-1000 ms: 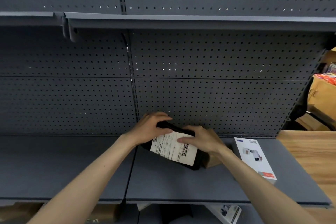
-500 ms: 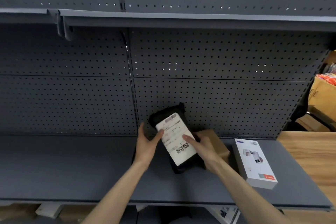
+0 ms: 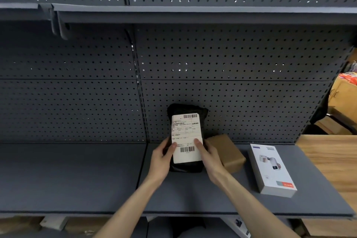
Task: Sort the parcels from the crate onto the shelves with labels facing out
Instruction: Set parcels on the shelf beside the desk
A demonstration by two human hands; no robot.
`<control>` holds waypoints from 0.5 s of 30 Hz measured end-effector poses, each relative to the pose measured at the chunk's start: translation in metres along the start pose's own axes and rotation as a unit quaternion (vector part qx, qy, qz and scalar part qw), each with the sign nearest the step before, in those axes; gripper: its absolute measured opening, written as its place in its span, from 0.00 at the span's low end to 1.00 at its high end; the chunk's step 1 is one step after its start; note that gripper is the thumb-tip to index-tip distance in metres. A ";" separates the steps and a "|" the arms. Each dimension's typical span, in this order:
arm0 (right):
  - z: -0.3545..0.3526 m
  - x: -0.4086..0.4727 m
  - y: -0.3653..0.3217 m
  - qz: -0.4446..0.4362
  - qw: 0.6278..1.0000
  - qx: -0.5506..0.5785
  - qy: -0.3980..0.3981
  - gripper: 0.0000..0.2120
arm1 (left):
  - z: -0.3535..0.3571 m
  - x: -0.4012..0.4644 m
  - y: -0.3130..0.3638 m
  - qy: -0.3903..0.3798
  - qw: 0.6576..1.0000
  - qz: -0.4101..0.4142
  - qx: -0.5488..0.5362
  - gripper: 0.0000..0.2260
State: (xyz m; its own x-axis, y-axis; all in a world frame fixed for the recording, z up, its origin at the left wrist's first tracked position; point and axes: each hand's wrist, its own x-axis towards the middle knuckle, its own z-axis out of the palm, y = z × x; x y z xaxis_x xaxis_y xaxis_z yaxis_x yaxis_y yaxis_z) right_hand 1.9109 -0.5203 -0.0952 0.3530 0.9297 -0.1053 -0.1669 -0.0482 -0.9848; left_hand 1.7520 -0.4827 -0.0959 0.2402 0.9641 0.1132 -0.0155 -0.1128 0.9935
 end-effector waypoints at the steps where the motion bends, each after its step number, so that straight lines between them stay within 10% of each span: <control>1: 0.001 0.000 0.001 -0.008 1.000 -0.010 -0.003 0.15 | -0.002 0.000 -0.001 0.003 1.000 0.001 0.003 0.12; 10: 0.024 -0.003 0.029 -0.011 0.999 -0.030 -0.009 0.13 | -0.020 -0.013 -0.019 0.072 0.993 -0.033 0.085 0.17; 15: 0.034 0.008 0.056 -0.015 0.964 -0.264 -0.005 0.16 | -0.032 -0.018 -0.037 0.125 0.979 -0.075 0.142 0.16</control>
State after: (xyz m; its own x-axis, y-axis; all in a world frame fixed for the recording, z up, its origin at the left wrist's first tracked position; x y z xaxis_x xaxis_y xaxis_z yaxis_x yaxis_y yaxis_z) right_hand 1.8736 -0.5032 -0.1467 0.3404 0.9371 -0.0770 0.3365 -0.1978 -0.9207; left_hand 1.7168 -0.4884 -0.1342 -0.0272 0.9996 0.0010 0.2801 0.0067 0.9599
